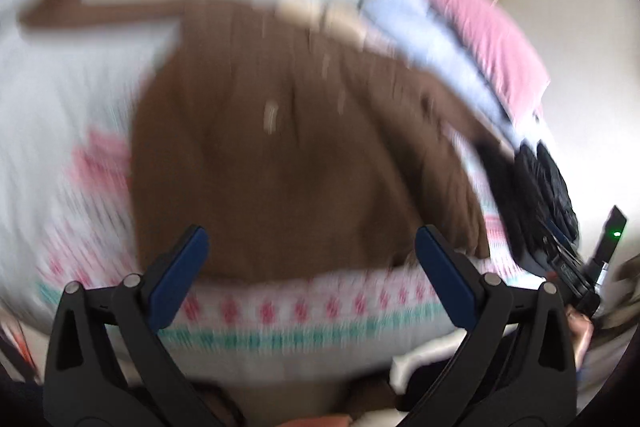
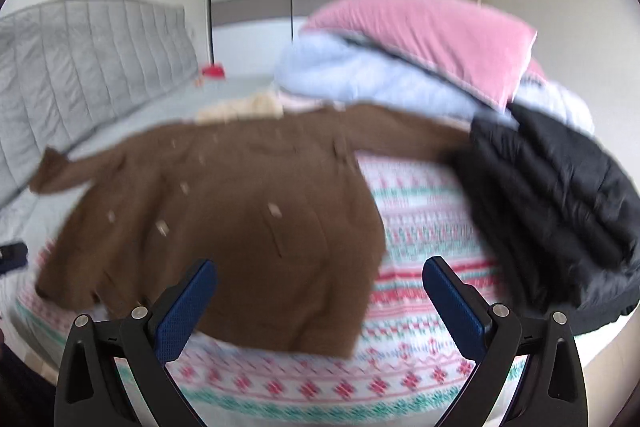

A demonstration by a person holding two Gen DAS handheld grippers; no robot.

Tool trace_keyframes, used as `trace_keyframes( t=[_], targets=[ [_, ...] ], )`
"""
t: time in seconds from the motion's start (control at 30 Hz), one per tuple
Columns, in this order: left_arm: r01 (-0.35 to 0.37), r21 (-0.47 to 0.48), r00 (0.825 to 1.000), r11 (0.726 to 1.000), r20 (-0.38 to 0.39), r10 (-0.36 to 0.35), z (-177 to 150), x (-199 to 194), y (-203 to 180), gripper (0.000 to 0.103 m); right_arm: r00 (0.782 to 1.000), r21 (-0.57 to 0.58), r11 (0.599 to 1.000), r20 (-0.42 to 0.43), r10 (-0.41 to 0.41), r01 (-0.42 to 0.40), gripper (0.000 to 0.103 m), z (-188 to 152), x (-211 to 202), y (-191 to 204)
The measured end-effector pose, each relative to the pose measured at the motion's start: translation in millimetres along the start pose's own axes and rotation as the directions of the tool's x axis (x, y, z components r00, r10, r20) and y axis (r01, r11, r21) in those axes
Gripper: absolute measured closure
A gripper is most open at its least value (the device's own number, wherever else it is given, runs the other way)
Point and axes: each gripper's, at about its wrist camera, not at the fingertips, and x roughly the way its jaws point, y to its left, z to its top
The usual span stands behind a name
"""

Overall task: Fold large clothes
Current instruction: 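Grasp the brown coat's side edge with the right gripper and lift it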

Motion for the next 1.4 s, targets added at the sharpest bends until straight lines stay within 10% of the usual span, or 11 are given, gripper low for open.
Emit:
trace_keyframes(
  t=[0.17, 0.47, 0.57, 0.63, 0.8, 0.9, 1.07, 1.23, 1.4],
  targets=[
    [-0.207, 0.050, 0.974, 0.977, 0.102, 0.202, -10, -2, 11, 0.013, 0.990, 0.003, 0.998, -0.132, 0.057, -0.058, 0.000, -12, 19, -24],
    [-0.282, 0.194, 0.958, 0.940, 0.005, 0.286, -31, 17, -1, 0.011, 0.948, -0.248, 0.967, -0.316, -0.029, -0.053, 0.000, -55, 61, 3],
    [-0.344, 0.258, 0.937, 0.903, 0.031, 0.348, -29, 23, -10, 0.011, 0.953, -0.201, 0.980, -0.300, -0.053, -0.009, 0.012, -51, 76, -1],
    [-0.380, 0.264, 0.923, 0.887, 0.037, 0.384, -27, 31, -6, 0.011, 0.955, -0.133, 0.991, -0.295, -0.040, 0.000, 0.043, -43, 88, -11],
    [-0.432, 0.218, 0.901, 0.875, 0.068, 0.428, -20, 32, 15, 0.011, 0.958, 0.044, 0.999, -0.287, 0.013, 0.000, 0.063, -20, 109, -32],
    [-0.414, 0.142, 0.909, 0.899, 0.116, 0.400, -11, 17, 21, 0.011, 0.982, 0.110, 0.994, -0.185, 0.046, -0.026, 0.067, 0, 98, -41],
    [-0.517, 0.128, 0.850, 0.846, 0.192, 0.491, 6, 13, 25, 0.024, 0.981, 0.265, 0.963, -0.171, 0.097, -0.049, 0.066, 9, 109, -63],
    [-0.416, 0.065, 0.908, 0.907, 0.090, 0.410, 10, 28, 43, 0.046, 0.944, 0.333, 0.940, -0.280, 0.173, -0.073, 0.065, -10, 130, -64],
    [-0.319, 0.099, 0.945, 0.942, 0.110, 0.308, -10, 5, 36, 0.035, 0.943, 0.318, 0.946, -0.294, 0.158, -0.060, 0.065, -28, 124, -60]
  ],
)
